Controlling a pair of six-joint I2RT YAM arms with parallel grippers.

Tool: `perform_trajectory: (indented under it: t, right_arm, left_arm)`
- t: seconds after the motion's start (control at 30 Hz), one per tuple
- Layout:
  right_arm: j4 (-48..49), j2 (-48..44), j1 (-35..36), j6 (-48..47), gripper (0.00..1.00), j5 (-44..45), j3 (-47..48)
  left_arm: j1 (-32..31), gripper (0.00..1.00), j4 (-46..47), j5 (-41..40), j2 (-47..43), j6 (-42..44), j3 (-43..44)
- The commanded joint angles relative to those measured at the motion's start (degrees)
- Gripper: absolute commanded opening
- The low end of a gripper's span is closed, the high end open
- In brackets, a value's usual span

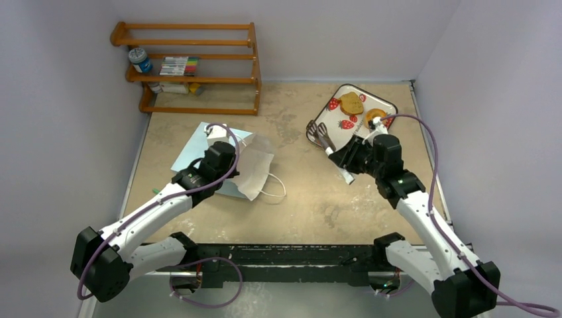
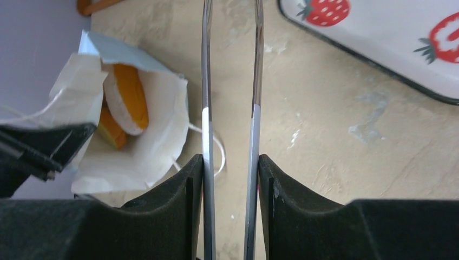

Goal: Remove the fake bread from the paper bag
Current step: Take out the fake bread from the paper bag.

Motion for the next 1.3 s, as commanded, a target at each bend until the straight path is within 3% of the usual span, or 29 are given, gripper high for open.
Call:
perform_trajectory:
  t: [0.0, 0.33, 0.8, 1.27]
  right_arm:
    - [-0.64, -2.73, 3.69, -2.62, 0.4, -4.98, -0.18]
    - [-0.75, -1.87, 13.97, -2.14, 0.4, -7.29, 0.16]
    - [9.84, 9.16, 27.38, 1.13, 0.4, -5.29, -0.63]
    - [21.4, 15.06, 31.87, 5.81, 0.41, -4.23, -5.22]
  left_arm:
    - [0.26, 0.0, 0.28, -3.04, -1.04, -2.82, 0.96]
    - [0.22, 0.0, 3.77, -1.93, -0.3, -2.56, -0.5]
    - [-1.73, 0.0, 11.03, 14.39, 5.25, 5.25, -1.42]
    - [-3.68, 0.0, 2.19, 16.97, 6.22, 9.58, 5.98]
